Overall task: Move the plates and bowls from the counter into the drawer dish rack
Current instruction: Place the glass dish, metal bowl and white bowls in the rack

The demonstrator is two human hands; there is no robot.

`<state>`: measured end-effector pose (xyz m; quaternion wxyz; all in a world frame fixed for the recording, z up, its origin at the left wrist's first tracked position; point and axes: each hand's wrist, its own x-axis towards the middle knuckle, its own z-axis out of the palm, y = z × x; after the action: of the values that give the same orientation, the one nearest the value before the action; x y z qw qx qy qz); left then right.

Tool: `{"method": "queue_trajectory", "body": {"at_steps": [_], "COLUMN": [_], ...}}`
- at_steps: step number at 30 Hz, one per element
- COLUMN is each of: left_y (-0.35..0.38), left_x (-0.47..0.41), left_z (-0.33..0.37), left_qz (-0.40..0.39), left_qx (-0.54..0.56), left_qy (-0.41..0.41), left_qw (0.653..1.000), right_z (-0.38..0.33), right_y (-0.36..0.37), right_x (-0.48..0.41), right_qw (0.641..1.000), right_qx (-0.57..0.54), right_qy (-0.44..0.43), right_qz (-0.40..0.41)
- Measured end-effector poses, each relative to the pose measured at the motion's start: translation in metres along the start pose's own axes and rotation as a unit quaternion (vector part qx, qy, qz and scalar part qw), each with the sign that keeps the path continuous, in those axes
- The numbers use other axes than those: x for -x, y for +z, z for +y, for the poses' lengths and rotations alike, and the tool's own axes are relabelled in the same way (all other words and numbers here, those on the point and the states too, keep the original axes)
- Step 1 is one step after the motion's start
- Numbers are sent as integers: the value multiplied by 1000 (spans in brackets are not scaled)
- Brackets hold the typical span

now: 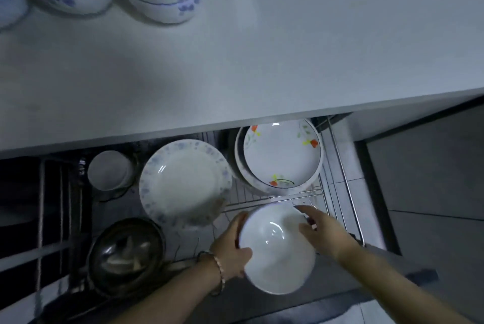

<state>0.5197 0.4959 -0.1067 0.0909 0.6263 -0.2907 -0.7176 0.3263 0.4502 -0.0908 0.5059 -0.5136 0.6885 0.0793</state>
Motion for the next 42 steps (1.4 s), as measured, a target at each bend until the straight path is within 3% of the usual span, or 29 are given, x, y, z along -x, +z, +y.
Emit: {"method": "queue_trajectory", "body": {"at_steps": [2,10,25,28,35,38,42], "left_y": [28,102,134,142,106,69,14], "left_x": [-27,-112,-155,-153,-138,-118,-74], "left_z": [0,-5,-17,-12,-1,10,27], "left_qz": [-2,45,55,67,40,71,134], "left_qx": [5,-34,-12,-67,-127,-129,-117], "left_qy": [-30,-69,-164,-155,-169,-158,-102], "left_qw": [1000,996,985,983,977,976,979], "right_z": [24,85,92,93,85,60,2], "right_y": [-12,-34,-31,-33,-43,-46,-48], "right_x": [-19,-87,-121,-118,-90,-74,-48], "right_qw": [997,985,948,939,899,890,907], "right_qx": [78,168,316,344,431,448,404], "right_qy": [-5,18,4,-19,-83,-78,-99], "right_qz": [-12,17,20,22,-3,-29,-70]}}
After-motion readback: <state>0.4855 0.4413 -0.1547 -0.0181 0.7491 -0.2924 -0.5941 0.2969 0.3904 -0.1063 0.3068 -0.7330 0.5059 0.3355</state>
